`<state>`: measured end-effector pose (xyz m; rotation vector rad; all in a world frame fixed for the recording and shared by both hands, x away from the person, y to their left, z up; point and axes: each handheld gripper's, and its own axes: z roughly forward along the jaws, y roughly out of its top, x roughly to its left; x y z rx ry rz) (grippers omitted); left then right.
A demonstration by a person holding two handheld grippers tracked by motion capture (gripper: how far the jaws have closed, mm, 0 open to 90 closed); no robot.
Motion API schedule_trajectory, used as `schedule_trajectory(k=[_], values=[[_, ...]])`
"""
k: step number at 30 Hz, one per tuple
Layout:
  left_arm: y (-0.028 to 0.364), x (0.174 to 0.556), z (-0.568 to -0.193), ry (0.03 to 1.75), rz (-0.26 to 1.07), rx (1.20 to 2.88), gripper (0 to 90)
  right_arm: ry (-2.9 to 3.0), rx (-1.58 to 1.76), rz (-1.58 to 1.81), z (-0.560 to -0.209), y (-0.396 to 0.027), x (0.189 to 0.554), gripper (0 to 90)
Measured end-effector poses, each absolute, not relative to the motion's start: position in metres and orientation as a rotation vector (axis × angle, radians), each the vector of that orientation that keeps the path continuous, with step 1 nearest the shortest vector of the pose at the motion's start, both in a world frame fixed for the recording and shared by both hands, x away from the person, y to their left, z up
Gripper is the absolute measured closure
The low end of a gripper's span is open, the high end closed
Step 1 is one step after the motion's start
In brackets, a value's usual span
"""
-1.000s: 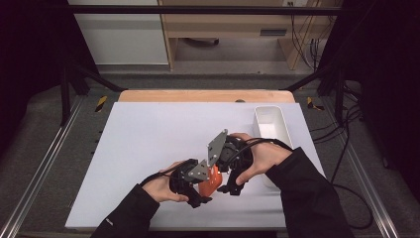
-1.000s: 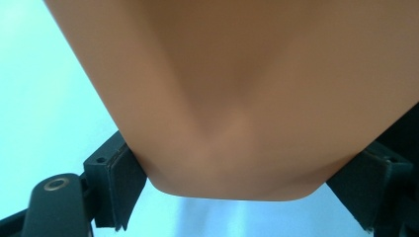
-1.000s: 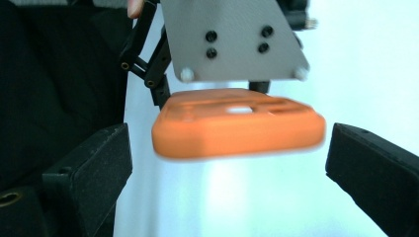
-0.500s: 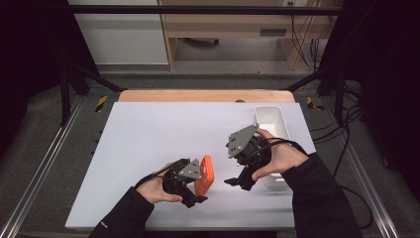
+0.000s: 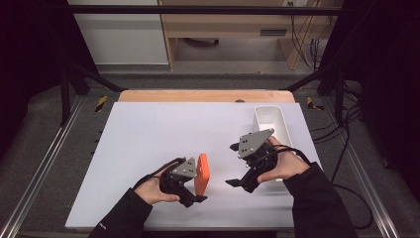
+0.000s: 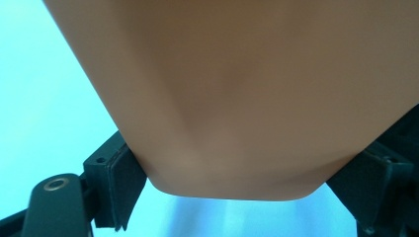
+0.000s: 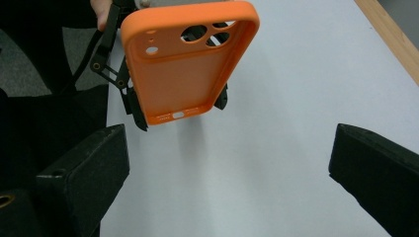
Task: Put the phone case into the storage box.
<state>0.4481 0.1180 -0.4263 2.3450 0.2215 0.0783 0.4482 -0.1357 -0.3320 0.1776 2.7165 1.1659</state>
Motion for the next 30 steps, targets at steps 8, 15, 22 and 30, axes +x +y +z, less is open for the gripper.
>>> schedule_trajectory(k=[8,15,22,30], values=[[0.12,0.447,-0.422,0.211,0.075,2.302,15.4,2.729,0.161,1.19,-0.348,-0.132,0.444,2.9],[0.119,0.444,-0.415,0.188,0.072,2.256,15.4,2.731,0.15,1.277,-0.349,-0.127,0.441,5.2],[0.118,0.442,-0.411,0.169,0.076,2.237,15.3,2.72,0.164,1.317,-0.348,-0.126,0.442,5.2],[0.114,0.441,-0.407,0.146,0.08,2.231,15.3,2.723,0.139,1.345,-0.342,-0.124,0.44,4.3]])
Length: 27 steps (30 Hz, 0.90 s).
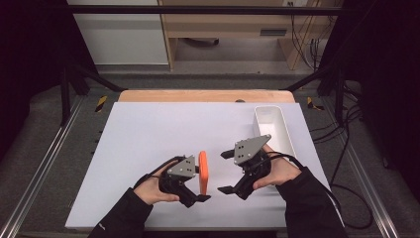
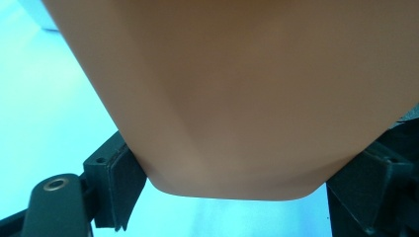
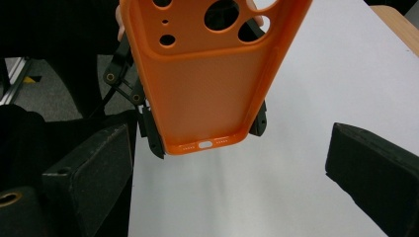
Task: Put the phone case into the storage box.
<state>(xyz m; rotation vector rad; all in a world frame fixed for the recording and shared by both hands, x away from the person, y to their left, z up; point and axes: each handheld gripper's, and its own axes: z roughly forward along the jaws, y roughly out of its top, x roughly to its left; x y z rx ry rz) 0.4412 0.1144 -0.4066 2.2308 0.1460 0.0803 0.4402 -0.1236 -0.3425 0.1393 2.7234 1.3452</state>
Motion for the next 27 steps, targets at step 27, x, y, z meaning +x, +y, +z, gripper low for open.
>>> schedule_trajectory(k=[27], values=[[0.097,0.44,-0.411,0.09,0.055,2.268,15.3,2.725,0.096,1.406,-0.34,-0.114,0.439,4.9]])
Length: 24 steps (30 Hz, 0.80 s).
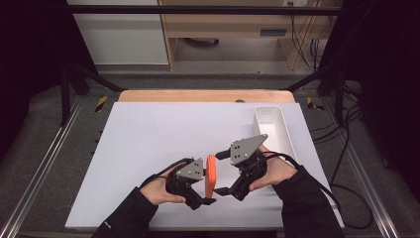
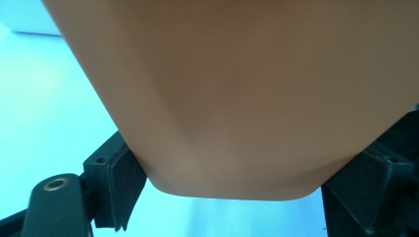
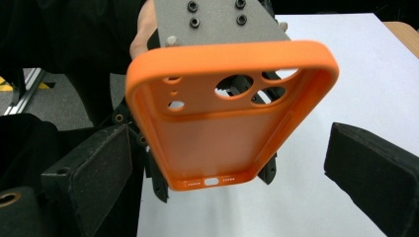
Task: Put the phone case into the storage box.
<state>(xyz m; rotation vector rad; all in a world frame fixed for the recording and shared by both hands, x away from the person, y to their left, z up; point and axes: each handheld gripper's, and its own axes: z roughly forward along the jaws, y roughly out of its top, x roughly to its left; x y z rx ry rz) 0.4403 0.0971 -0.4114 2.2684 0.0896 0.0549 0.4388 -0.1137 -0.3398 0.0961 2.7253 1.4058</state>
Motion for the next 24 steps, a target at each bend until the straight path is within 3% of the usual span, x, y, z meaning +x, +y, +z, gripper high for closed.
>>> schedule_trajectory(k=[24], values=[[0.0901,0.4362,-0.4137,0.043,0.042,2.255,15.3,2.76,-0.007,1.47,-0.3474,-0.1069,0.4413,12.9]])
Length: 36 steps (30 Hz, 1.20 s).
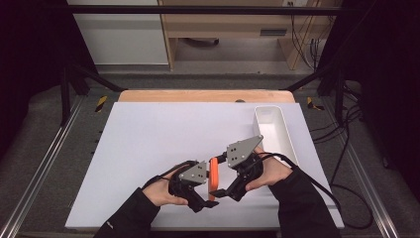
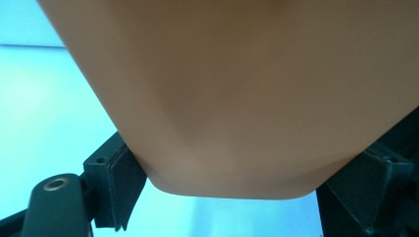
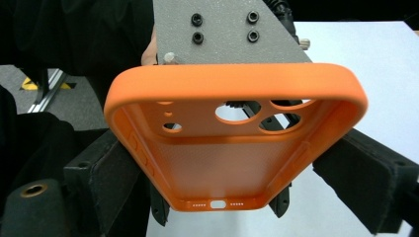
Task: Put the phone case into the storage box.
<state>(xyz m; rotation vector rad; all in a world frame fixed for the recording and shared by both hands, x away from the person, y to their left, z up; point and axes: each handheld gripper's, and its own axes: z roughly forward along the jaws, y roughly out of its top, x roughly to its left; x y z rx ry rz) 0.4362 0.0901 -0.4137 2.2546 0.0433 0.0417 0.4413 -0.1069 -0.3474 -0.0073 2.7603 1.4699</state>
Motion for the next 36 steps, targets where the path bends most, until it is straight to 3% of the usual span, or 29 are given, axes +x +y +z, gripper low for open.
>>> schedule_trajectory(k=[24,36], values=[[0.094,0.439,-0.414,0.092,0.017,2.264,14.3,2.774,0.013,1.474,-0.348,-0.106,0.445,16.2],[0.114,0.443,-0.41,0.187,0.072,2.245,6.0,2.73,0.095,1.466,-0.339,-0.114,0.449,16.1]])
